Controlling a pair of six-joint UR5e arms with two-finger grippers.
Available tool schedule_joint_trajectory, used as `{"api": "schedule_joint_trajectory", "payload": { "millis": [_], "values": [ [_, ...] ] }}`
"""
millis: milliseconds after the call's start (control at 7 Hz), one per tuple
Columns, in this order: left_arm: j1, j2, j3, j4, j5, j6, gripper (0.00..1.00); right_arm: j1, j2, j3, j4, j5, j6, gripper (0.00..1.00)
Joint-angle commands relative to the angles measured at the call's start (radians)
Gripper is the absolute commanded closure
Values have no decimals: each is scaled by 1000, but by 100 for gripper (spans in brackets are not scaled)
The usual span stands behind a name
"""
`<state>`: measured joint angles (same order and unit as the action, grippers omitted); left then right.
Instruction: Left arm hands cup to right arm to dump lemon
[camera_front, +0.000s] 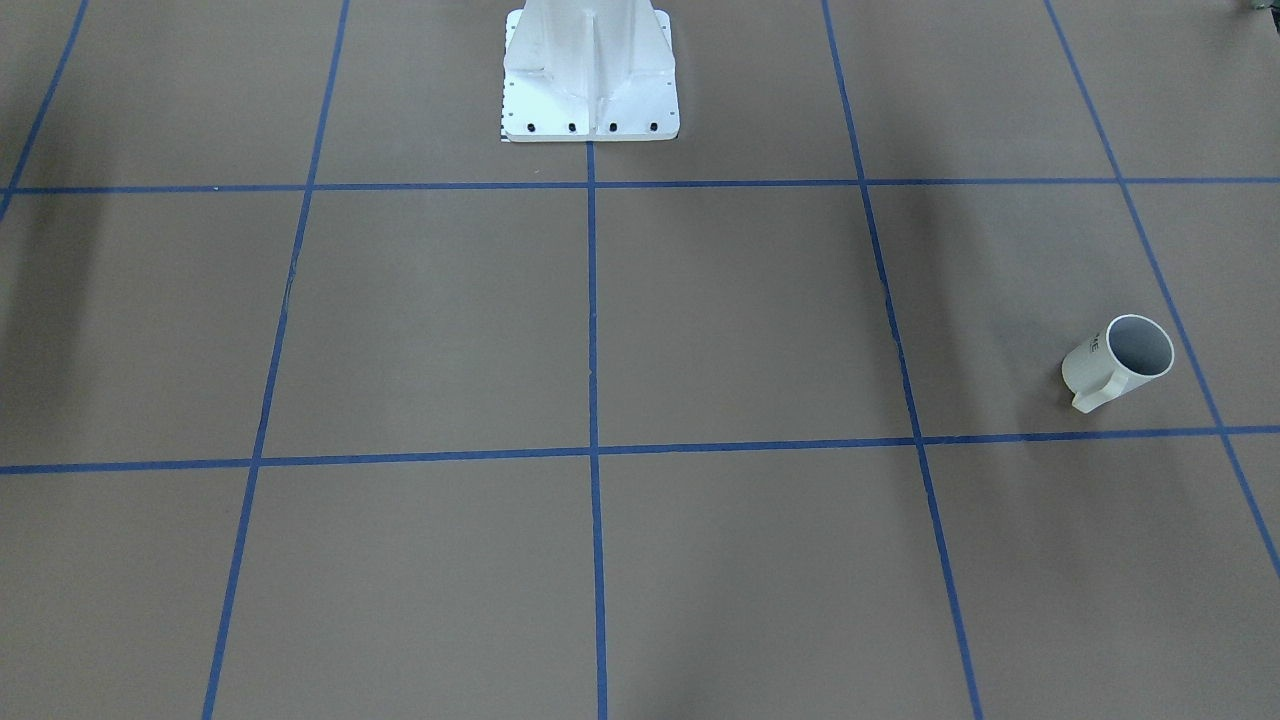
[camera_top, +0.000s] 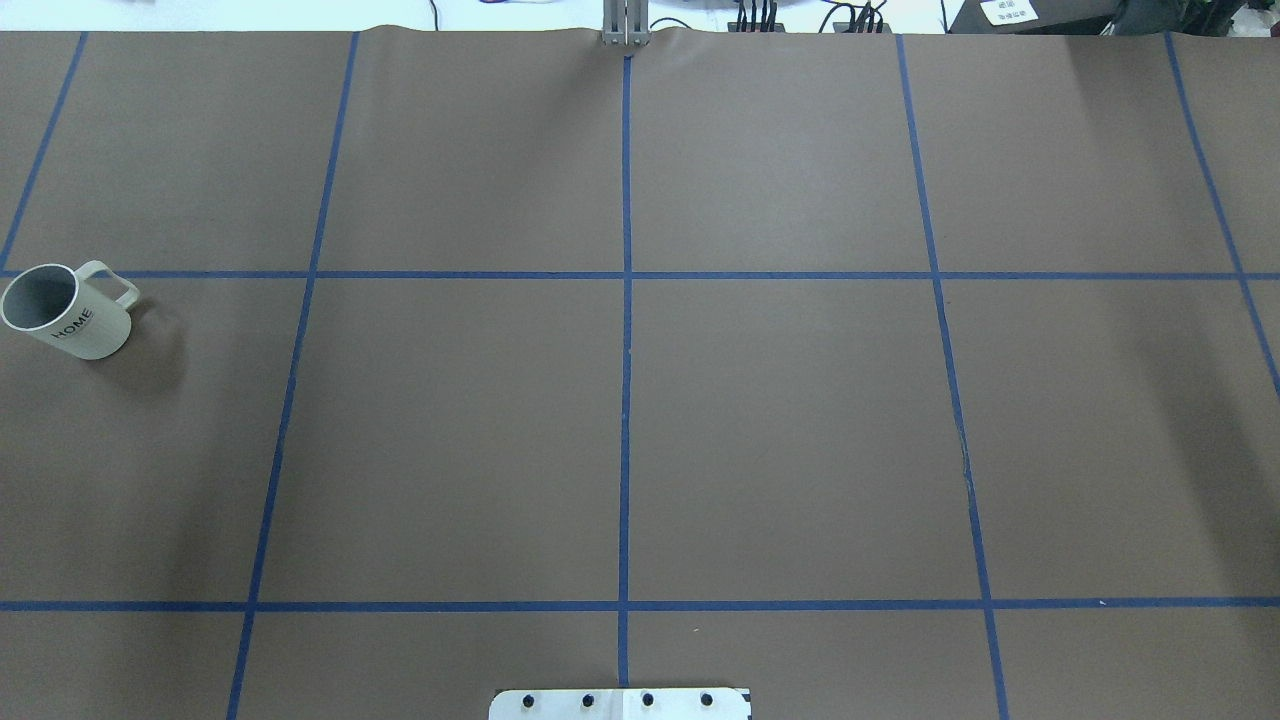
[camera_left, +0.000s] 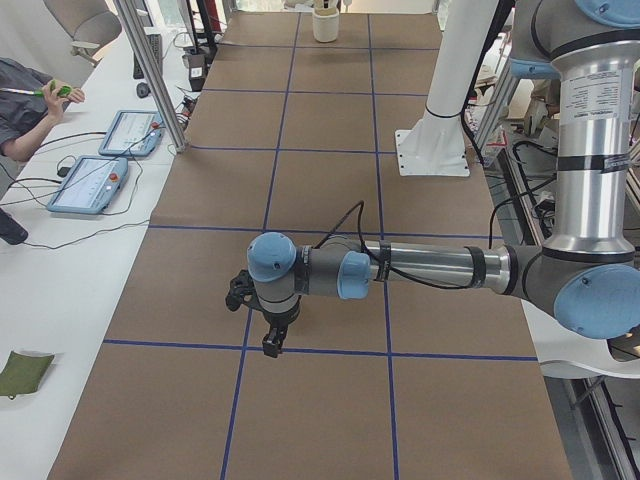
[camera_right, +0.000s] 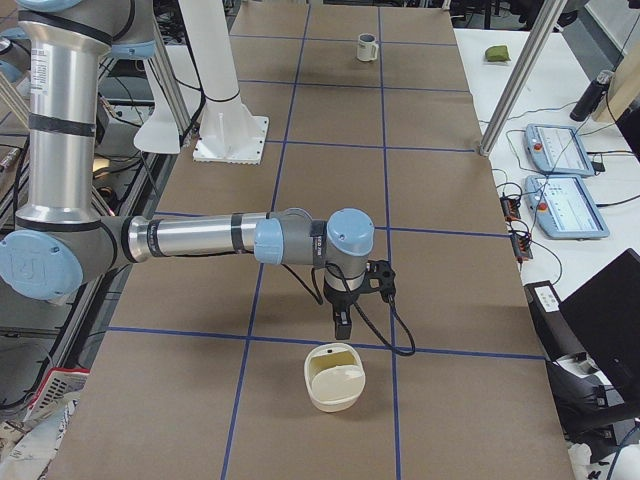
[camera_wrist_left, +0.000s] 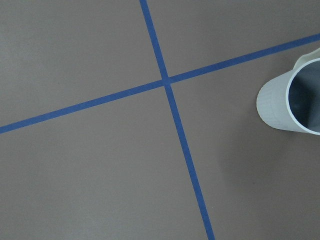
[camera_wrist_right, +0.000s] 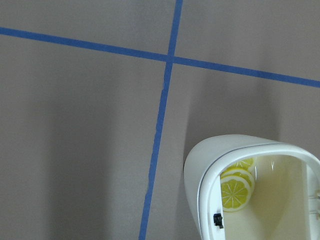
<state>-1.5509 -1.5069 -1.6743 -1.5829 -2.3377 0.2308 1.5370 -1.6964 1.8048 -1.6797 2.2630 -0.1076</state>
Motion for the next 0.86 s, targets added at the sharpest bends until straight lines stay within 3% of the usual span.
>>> {"api": "schedule_joint_trajectory", "payload": {
  "millis": [0, 714],
  "values": [
    [0, -1, -2, 0, -2, -2, 0, 0, 0, 2, 0, 1, 0, 0],
    [-5, 37, -61, 1, 0, -2, 0, -2, -5, 1, 0, 10, 15, 0]
  ]
}}
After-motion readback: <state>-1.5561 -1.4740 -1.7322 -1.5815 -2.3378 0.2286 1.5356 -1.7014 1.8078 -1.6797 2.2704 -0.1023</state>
